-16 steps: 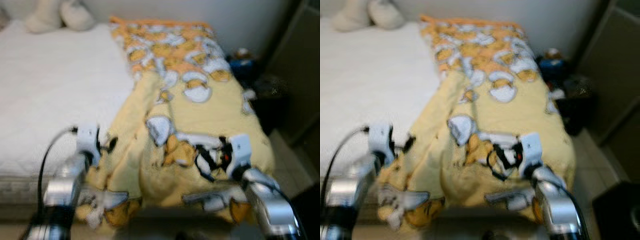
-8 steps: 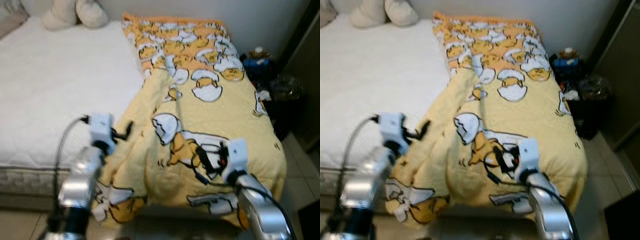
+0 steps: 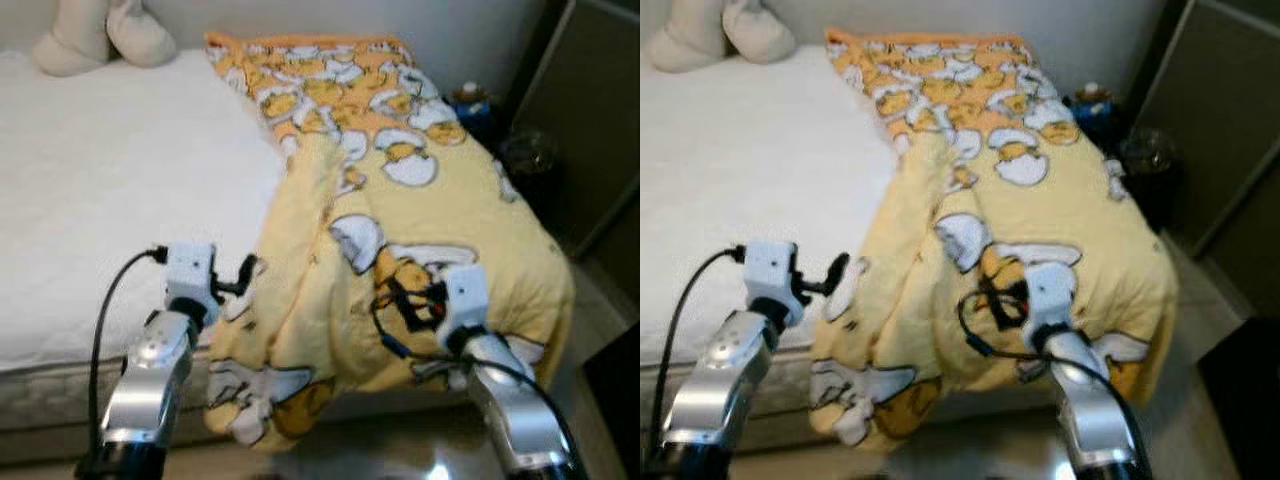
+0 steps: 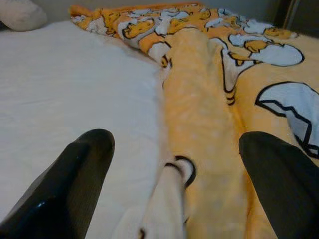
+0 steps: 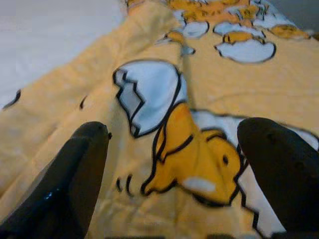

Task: Clean up the room

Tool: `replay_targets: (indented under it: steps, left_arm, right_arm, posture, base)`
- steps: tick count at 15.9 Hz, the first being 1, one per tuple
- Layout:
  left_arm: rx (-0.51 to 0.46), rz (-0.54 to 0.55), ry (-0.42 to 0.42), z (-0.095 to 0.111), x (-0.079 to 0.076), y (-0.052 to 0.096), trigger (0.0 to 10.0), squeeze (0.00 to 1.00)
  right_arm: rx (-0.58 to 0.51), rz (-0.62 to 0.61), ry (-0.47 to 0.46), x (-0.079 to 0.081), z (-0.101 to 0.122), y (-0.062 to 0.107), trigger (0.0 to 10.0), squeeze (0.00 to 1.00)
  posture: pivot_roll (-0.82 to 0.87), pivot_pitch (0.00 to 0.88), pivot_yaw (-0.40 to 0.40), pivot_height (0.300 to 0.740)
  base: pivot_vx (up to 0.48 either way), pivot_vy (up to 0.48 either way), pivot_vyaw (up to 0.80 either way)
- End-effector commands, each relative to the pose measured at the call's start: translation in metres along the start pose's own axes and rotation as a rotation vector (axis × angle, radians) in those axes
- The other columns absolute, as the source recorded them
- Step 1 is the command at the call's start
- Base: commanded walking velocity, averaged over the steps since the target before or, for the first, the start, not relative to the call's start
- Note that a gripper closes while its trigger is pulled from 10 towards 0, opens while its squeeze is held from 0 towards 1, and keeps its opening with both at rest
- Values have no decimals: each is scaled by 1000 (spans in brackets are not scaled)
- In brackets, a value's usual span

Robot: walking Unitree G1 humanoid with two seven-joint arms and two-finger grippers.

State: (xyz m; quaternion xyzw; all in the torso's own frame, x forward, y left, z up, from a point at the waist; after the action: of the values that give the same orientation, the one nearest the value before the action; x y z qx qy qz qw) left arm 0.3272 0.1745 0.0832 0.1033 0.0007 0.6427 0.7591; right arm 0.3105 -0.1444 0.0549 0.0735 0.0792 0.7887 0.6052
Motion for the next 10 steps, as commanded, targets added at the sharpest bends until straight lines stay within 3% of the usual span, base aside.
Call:
replay_targets:
  steps: [1, 6, 10]
  left_arm:
    - [-10, 21, -22, 6, 6, 1, 10000, 0]
    - [-8, 23, -39, 5, 6, 3, 10000, 0]
    - [-11, 22, -46, 8, 8, 0, 10000, 0]
  right_arm:
    - [-28, 0, 4, 1, 8, -3, 10000, 0]
    - [-19, -63, 51, -10, 6, -6, 10000, 0]
    - [-38, -67, 110, -8, 9, -7, 10000, 0]
  posture:
    - [-24, 0, 1, 740]
    - [-23, 0, 2, 740]
    - [-28, 0, 11, 740]
  base:
    - [0, 480, 0]
    - [0, 480, 0]
    - [0, 480, 0]
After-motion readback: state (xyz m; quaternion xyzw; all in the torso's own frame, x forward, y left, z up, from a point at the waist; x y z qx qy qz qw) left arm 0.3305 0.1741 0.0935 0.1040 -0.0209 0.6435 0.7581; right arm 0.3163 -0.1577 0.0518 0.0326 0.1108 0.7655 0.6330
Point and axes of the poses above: a point about 5 cm out from each wrist's last joint towards the gripper, its own y axis pointing back from the gripper into the wrist, its own z axis along the axis of the wrist's last joint, x = y × z, the point moved 5 cm from there along -y, pointing out of the wrist towards the gripper, and after that the axes turned 4 degrees about -y, right-handed, at the moved point
